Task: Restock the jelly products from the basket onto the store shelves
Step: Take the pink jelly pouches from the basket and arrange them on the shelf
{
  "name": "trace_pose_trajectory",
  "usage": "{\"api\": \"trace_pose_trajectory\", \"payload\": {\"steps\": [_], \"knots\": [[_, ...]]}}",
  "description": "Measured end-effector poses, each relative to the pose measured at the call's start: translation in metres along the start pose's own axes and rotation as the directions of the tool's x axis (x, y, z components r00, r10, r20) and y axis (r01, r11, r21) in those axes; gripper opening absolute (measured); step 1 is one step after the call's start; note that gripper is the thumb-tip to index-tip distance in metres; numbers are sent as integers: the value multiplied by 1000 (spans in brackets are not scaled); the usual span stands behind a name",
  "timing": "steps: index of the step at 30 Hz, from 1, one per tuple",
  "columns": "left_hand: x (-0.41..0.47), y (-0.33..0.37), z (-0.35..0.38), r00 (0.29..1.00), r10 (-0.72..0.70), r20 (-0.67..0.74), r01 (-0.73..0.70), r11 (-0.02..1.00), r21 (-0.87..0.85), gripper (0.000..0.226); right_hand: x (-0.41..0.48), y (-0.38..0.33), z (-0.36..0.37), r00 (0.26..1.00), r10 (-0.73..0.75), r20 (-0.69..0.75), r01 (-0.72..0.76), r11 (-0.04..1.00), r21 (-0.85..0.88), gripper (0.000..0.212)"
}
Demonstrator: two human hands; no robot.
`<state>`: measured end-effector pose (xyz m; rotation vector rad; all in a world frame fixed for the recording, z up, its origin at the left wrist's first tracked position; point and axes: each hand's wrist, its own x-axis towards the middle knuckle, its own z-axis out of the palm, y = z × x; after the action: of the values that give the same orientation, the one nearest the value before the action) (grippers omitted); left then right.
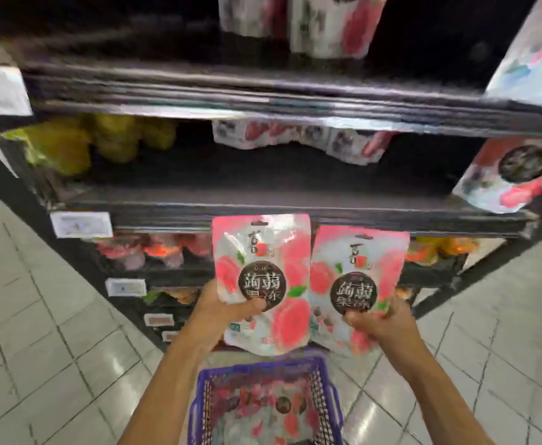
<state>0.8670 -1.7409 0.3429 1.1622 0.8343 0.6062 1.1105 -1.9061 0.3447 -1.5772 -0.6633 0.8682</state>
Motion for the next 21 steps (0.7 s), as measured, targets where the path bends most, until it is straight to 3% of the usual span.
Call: {"api": "trace_pose_trajectory", "payload": {"steps": [10, 12, 18, 21], "knots": [[-9, 161, 66, 943, 310, 123, -323, 940, 112, 43, -24, -144, -51, 932, -280, -230, 312, 943, 115, 45], [-10, 181, 82, 922, 349, 169, -368, 924, 100, 48, -29, -161, -65, 920, -306, -245, 339, 935, 103, 58], [1, 206, 126, 917, 358, 178, -374, 925, 67, 44, -17, -195, -98, 913, -346, -217, 375, 920, 110, 41], [8, 212, 135, 930, 351, 109, -357, 933, 42, 52, 0, -208, -108, 901, -368, -231, 390, 919, 57, 51]]}}
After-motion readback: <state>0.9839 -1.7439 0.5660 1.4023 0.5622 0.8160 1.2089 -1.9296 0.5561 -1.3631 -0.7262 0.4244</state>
